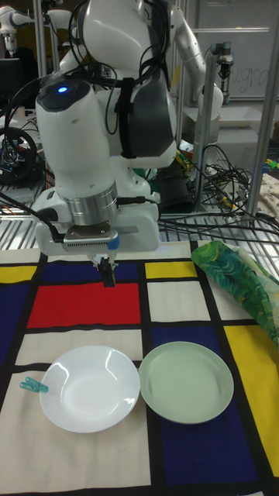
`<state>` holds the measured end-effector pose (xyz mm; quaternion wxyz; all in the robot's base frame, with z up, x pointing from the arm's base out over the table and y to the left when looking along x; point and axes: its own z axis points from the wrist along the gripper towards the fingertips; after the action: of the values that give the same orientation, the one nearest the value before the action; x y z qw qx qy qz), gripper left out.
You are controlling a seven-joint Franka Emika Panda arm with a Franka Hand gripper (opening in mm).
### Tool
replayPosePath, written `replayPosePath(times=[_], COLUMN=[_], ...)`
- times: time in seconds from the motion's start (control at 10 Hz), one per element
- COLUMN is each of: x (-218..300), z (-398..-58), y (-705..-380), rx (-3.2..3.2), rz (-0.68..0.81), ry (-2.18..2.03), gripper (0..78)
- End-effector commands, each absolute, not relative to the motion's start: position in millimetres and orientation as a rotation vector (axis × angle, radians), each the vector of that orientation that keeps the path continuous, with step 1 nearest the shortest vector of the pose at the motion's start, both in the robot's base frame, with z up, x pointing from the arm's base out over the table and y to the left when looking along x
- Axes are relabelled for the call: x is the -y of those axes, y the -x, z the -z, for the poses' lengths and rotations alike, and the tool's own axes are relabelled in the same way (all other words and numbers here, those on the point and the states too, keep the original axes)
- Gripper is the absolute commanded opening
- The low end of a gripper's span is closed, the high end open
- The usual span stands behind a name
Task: Use a clamp
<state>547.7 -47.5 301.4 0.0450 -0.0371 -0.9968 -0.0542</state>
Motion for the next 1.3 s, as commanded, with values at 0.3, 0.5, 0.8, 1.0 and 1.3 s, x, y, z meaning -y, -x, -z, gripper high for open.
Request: replayPosePath(times=[0.3, 0.5, 0.8, 1.0, 1.3], x=[48, 48, 56, 77, 104], z=[-304, -304, -304, -302, -291], y=[-549, -549, -550, -555, -562], rx=[3.012, 3.028, 3.050, 3.051, 3.058], rz=[0.192, 0.149, 0.179, 0.194, 0.197], ry=[0.385, 0.338, 0.192, 0.135, 0.051], gripper=[0.0, 0.0, 0.0, 0.0, 0.0])
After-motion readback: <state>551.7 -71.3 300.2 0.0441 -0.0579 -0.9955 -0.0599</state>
